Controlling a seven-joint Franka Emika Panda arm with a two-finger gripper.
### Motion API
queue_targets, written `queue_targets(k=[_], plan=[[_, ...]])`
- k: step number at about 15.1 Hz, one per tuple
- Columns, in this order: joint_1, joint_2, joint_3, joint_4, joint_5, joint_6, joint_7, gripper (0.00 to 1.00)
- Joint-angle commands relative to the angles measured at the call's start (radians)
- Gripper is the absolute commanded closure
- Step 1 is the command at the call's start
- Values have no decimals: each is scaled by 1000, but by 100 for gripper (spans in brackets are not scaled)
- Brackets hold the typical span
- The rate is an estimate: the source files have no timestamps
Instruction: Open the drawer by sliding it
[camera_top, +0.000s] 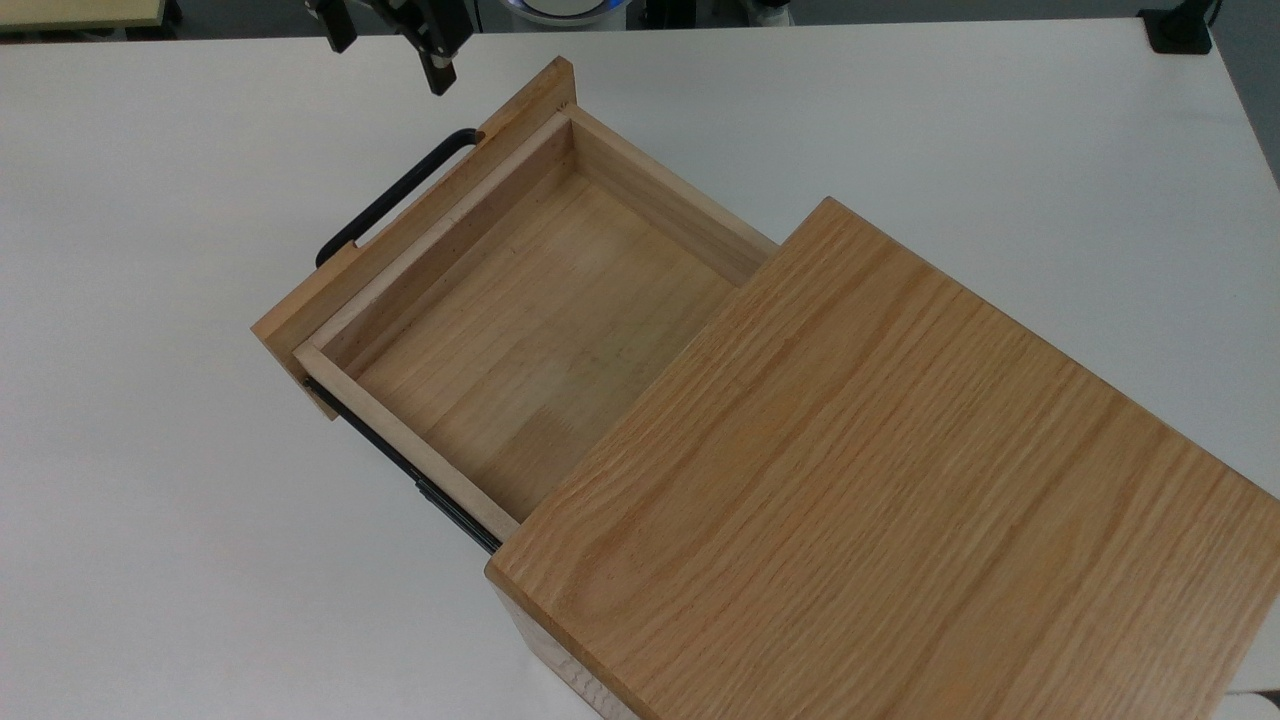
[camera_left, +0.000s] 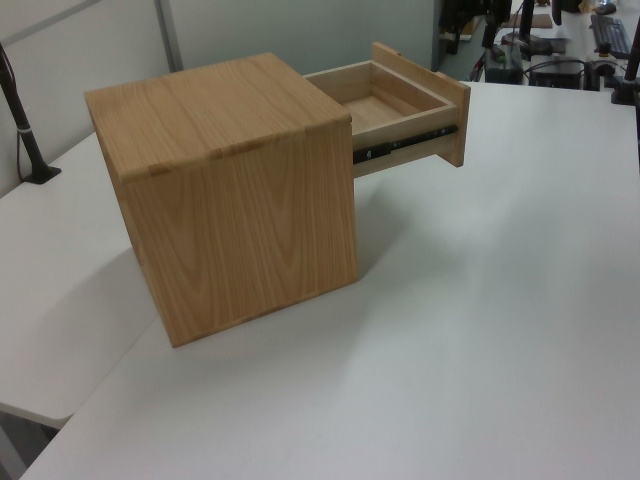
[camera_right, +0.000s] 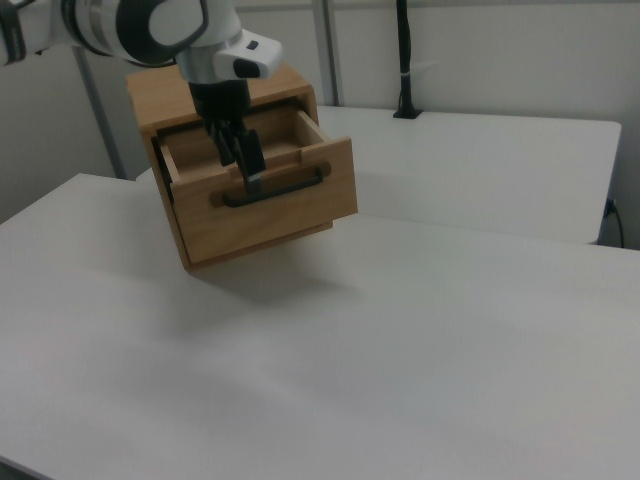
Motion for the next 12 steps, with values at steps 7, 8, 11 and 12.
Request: queue_targets(k=[7, 8, 11, 12], plan=[[377, -64, -330, -80, -135, -2, -367, 0], [379, -58, -330, -78, -135, -4, -369, 0], [377, -57, -327, -78, -131, -5, -370, 0], [372, -57, -322, -78, -131, -7, -372, 0]])
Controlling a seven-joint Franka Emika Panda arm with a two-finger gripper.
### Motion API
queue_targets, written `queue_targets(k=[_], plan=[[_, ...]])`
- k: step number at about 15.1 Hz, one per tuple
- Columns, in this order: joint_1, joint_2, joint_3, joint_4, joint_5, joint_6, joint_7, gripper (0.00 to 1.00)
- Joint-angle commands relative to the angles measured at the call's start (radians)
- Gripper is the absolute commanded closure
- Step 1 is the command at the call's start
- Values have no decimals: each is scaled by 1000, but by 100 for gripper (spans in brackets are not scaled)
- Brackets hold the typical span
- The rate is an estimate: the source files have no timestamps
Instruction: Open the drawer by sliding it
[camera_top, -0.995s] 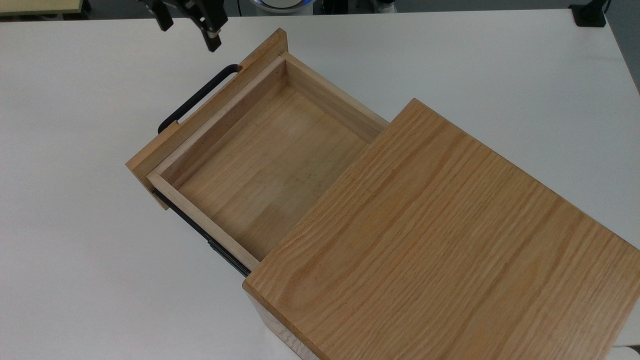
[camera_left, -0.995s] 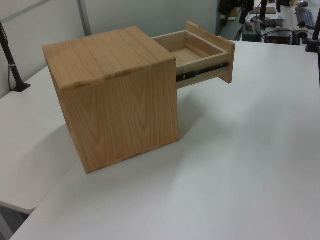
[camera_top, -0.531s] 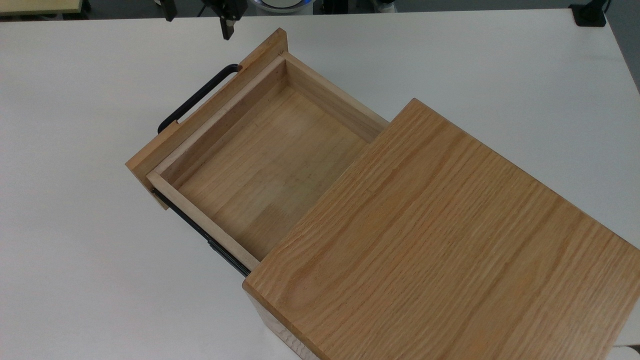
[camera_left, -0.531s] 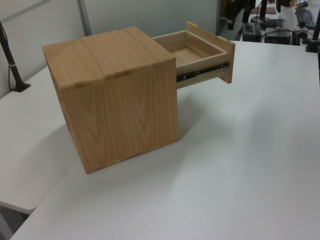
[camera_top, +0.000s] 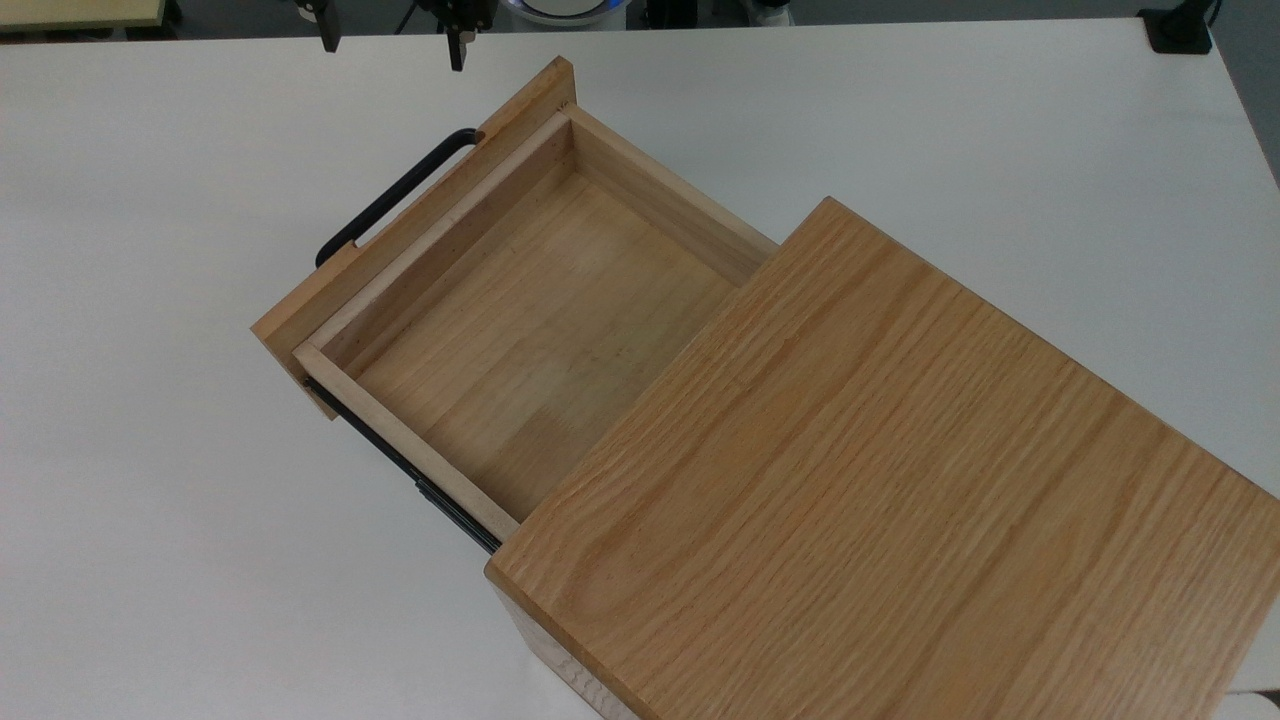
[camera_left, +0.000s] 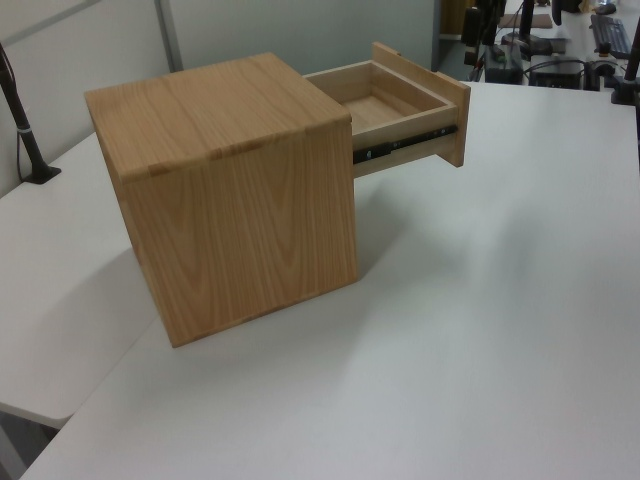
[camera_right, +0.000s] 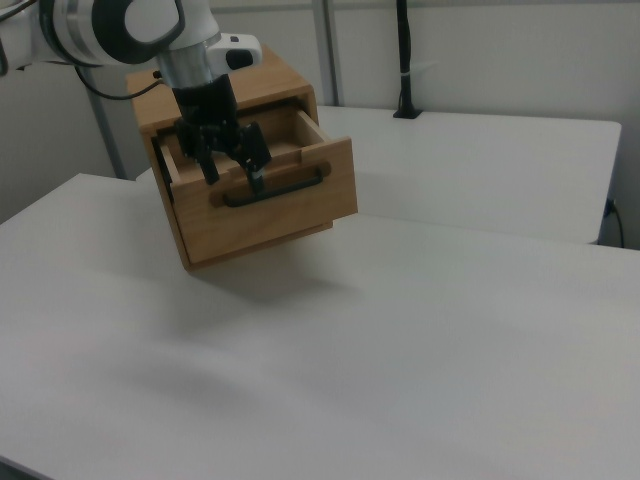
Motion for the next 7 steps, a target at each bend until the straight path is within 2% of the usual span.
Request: queue_targets(k=[1, 3, 4, 7], plan=[[2, -19, -1, -24, -11, -5, -19, 0], [-68, -21, 61, -24, -11, -5, -48, 0], [-79, -21, 77, -24, -7, -8, -55, 0], [-77, -21, 77, -25, -7, -10, -56, 0]])
